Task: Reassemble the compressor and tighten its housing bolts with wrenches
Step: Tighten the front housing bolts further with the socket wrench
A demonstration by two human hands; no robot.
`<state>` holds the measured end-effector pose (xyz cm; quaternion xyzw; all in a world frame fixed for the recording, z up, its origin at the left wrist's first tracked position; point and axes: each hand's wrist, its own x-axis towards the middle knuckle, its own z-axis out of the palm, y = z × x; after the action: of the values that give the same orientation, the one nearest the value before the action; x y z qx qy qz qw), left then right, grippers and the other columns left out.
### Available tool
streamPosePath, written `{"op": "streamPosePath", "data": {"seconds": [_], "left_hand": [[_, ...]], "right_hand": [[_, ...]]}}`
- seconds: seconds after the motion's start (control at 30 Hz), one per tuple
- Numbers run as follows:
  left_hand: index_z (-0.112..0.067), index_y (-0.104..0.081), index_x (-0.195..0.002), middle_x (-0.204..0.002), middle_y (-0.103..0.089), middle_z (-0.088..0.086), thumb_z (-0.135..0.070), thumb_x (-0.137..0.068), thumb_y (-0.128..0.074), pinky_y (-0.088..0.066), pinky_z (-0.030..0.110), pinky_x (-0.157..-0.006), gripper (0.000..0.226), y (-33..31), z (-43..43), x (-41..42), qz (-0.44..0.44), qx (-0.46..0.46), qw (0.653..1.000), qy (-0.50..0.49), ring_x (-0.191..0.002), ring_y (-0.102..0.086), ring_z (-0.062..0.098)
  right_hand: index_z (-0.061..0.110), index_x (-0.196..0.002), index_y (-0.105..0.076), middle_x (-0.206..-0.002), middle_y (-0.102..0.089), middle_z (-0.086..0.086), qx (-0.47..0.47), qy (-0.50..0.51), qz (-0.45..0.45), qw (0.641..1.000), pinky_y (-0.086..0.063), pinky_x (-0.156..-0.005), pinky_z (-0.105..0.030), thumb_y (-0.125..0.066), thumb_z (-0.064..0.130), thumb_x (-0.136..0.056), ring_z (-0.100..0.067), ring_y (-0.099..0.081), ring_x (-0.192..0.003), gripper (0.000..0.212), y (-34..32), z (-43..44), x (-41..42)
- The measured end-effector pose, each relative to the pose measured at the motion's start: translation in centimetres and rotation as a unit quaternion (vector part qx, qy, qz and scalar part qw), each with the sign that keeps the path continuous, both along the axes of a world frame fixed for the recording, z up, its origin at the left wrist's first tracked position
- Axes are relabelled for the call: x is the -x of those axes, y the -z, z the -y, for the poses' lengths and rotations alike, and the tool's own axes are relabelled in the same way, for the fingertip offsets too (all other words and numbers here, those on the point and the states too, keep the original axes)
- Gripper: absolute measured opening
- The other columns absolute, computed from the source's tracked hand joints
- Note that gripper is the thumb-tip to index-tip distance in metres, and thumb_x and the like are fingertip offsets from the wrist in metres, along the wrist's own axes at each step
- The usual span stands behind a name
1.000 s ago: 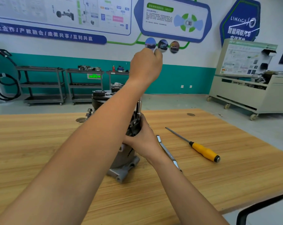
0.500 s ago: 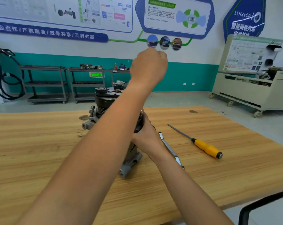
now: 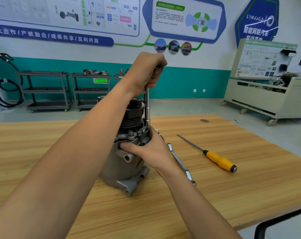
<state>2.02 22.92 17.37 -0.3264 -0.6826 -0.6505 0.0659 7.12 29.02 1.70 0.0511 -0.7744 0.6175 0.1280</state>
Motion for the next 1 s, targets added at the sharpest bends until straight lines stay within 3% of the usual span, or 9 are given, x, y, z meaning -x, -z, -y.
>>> {"op": "streamPosePath", "data": {"seconds": [0.13, 0.23, 0.3, 0.37, 0.43, 0.53, 0.73, 0.9, 1.0], "left_hand": [[-0.011, -0.038, -0.054, -0.049, -0.034, 0.002, -0.01, -0.09, -0.04, -0.027, 0.021, -0.046, 0.037, -0.1, -0.3, -1.3, -0.05, 0.07, 0.995, -0.055, -0.039, -0.029, 0.014], [-0.004, -0.053, -0.078, -0.074, -0.052, 0.011, -0.017, -0.098, -0.031, -0.038, 0.033, -0.066, 0.032, -0.4, -1.1, -2.6, -0.182, 0.259, 0.916, -0.245, -0.073, -0.052, 0.027], [0.003, -0.055, -0.097, -0.097, -0.057, 0.018, -0.013, -0.1, -0.027, -0.039, 0.038, -0.076, 0.033, -0.4, -1.5, -3.1, -0.22, 0.283, 0.886, -0.293, -0.094, -0.052, 0.036], [-0.001, -0.054, -0.079, -0.082, -0.055, 0.016, -0.014, -0.098, -0.031, -0.035, 0.032, -0.065, 0.033, 0.2, -2.0, -3.0, -0.183, 0.201, 0.921, -0.279, -0.081, -0.051, 0.031], [-0.013, -0.033, -0.055, -0.055, -0.033, 0.003, -0.019, -0.095, -0.04, -0.019, 0.031, -0.054, 0.041, 1.0, -2.7, -2.7, -0.132, 0.057, 0.954, -0.263, -0.055, -0.031, 0.019], [-0.016, -0.022, -0.047, -0.046, -0.019, -0.003, -0.018, -0.089, -0.049, -0.013, 0.032, -0.054, 0.05, 1.5, -3.5, -2.0, -0.086, -0.051, 0.965, -0.242, -0.049, -0.015, 0.015], [-0.017, -0.027, -0.051, -0.05, -0.022, 0.001, -0.01, -0.084, -0.049, -0.013, 0.032, -0.054, 0.04, 0.5, -2.2, -0.5, -0.013, -0.074, 0.982, -0.175, -0.05, -0.017, 0.016], [-0.022, -0.026, -0.043, -0.042, -0.019, -0.006, -0.009, -0.085, -0.042, -0.013, 0.017, -0.043, 0.046, 0.0, -1.4, 0.2, 0.072, -0.033, 0.996, -0.028, -0.038, -0.013, 0.012], [-0.023, -0.026, -0.041, -0.042, -0.019, -0.007, -0.013, -0.088, -0.037, -0.014, 0.018, -0.039, 0.05, 0.2, -0.6, 0.7, 0.095, -0.005, 0.994, 0.048, -0.037, -0.013, 0.01]], "right_hand": [[0.039, -0.106, -0.051, -0.098, -0.06, 0.027, 0.007, -0.003, -0.001, 1.0, -0.044, -0.073, -0.011, -0.087, 0.037, -0.058, 0.014, -0.054, -0.09, 0.06, 0.0, 0.0, -0.1], [0.044, -0.099, -0.05, -0.093, -0.057, 0.034, 0.01, -0.008, 0.001, 1.0, -0.04, -0.066, -0.006, -0.087, 0.039, -0.059, 0.023, -0.052, -0.081, 0.055, -0.1, 0.2, -0.4], [0.043, -0.104, -0.051, -0.096, -0.058, 0.032, 0.011, -0.008, 0.0, 1.0, -0.039, -0.066, -0.006, -0.085, 0.039, -0.06, 0.021, -0.053, -0.084, 0.056, -0.1, 0.3, -0.4], [0.034, -0.112, -0.053, -0.1, -0.06, 0.025, 0.009, -0.003, 0.002, 1.0, -0.042, -0.069, -0.012, -0.083, 0.036, -0.062, 0.009, -0.056, -0.091, 0.059, 0.0, 0.3, -0.3], [0.032, -0.111, -0.052, -0.097, -0.059, 0.023, 0.004, -0.005, 0.002, 1.0, -0.042, -0.068, -0.014, -0.081, 0.031, -0.064, 0.006, -0.055, -0.09, 0.056, -0.1, 0.2, -0.3], [0.033, -0.107, -0.051, -0.09, -0.058, 0.024, 0.0, -0.007, 0.0, 1.0, -0.04, -0.063, -0.013, -0.078, 0.032, -0.064, 0.009, -0.053, -0.082, 0.05, 0.0, 0.1, -0.2], [0.037, -0.112, -0.052, -0.097, -0.059, 0.03, 0.008, -0.013, -0.01, 1.0, -0.042, -0.068, -0.007, -0.086, 0.038, -0.058, 0.021, -0.052, -0.085, 0.063, 0.1, -0.2, 0.0], [0.038, -0.107, -0.051, -0.096, -0.06, 0.028, -0.001, -0.006, -0.007, 1.0, -0.042, -0.07, -0.011, -0.087, 0.039, -0.057, 0.015, -0.053, -0.089, 0.061, 0.1, -0.1, 0.1], [0.034, -0.11, -0.052, -0.1, -0.061, 0.023, 0.005, -0.005, -0.004, 1.0, -0.047, -0.077, -0.016, -0.087, 0.037, -0.058, 0.009, -0.055, -0.094, 0.063, 0.0, -0.1, 0.1]]}}
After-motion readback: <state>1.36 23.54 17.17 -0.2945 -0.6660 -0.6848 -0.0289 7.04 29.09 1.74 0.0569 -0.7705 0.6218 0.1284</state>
